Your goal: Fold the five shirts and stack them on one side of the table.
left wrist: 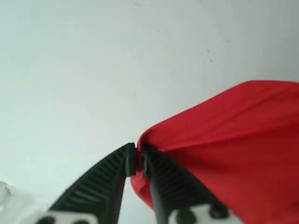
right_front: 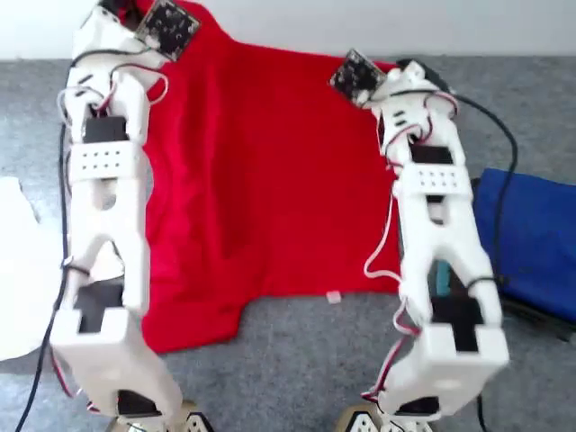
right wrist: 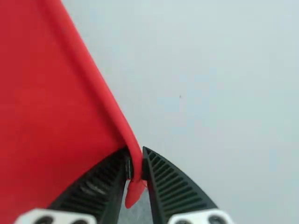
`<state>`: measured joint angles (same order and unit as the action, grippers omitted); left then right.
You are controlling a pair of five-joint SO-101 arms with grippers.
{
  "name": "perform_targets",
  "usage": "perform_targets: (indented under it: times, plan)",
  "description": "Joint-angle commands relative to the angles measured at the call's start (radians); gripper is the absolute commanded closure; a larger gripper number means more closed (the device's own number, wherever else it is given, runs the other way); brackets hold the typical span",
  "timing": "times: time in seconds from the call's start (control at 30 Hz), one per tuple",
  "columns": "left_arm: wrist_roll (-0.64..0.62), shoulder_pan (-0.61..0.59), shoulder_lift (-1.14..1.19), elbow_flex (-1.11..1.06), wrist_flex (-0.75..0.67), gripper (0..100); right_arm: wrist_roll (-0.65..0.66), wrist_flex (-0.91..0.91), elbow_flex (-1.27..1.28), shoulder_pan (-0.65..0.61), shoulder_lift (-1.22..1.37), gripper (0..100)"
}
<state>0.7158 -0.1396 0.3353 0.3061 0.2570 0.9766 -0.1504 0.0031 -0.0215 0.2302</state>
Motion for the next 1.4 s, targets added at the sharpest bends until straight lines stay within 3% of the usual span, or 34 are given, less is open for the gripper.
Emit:
perform_targets:
  times: [0.0,0.17,0.27,0.53,0.73,0.83,1.0,1.17,1.37]
  plan:
    - [0.028,-0.02,0.052,0.174,0.035,99,0.008,0.018,-0.175,0.002,0.071,98.9]
    - [0.075,-0.014,0.066,0.249,0.273,99,0.008,0.008,-0.224,-0.01,0.102,98.9]
    - [0.075,-0.014,0.066,0.3,0.423,99,0.006,-0.088,-0.229,-0.008,0.099,98.9]
    - [0.074,-0.012,0.066,0.522,1.077,99,0.005,-0.515,-0.224,-0.007,-0.013,98.9]
    - [0.074,-0.02,0.066,0.605,1.405,99,0.005,-0.791,-0.224,0.042,-0.082,98.9]
    - [0.072,-0.02,0.066,0.613,1.496,99,0.005,-0.855,-0.224,0.071,-0.105,98.9]
    - [0.054,-0.046,0.02,0.544,1.499,99,0.006,-1.082,-0.224,0.09,-0.165,98.7]
    - [0.054,-0.048,-0.14,0.232,1.499,99,0.003,-1.267,-0.222,0.096,-0.18,98.7]
    - [0.115,-0.018,-0.339,-0.219,1.496,99,0.003,-1.299,-0.115,0.107,-0.185,98.7]
